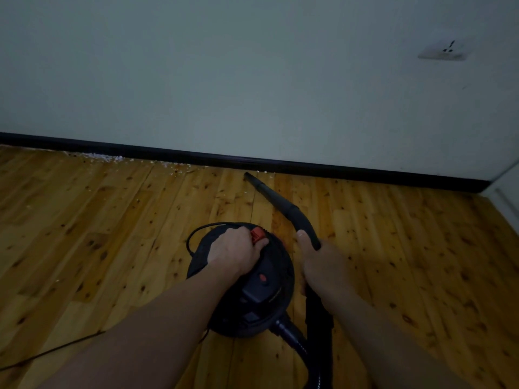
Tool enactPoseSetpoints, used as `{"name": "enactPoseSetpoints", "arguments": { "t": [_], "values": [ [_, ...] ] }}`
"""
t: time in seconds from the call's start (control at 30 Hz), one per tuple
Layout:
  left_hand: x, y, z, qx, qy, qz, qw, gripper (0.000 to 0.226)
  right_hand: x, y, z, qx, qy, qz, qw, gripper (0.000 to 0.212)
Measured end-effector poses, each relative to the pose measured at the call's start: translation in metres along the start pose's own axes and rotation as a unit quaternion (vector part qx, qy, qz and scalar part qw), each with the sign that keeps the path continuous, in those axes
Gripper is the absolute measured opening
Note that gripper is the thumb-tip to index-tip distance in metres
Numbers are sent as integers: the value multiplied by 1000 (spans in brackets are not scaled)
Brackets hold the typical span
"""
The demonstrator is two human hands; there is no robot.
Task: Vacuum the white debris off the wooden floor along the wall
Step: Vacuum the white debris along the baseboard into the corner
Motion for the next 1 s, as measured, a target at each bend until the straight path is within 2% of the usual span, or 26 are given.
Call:
{"name": "enactPoseSetpoints", "arguments": {
  "t": [0.27,0.6,1.0],
  "values": [
    [5,-4,2,-3,-3,5,1000,55,4,11,2,19,-2,10,1000,52],
    [11,-5,5,-14,-6,-1,1000,56,17,21,-2,37,-36,-32,998,56],
    [14,-6,21,-28,-8,-3,1000,51,35,39,9,75,-53,24,996,62]
  ]
}}
Point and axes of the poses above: each hand's wrist, its own z-axis away from the middle knuckle, its own y-axis out of the back of the hand, x = y × z, the point moved 6 cm from there along -z, towards the middle knuckle, and after that the axes turned 1 degree about -y, right-handed, at the moved point
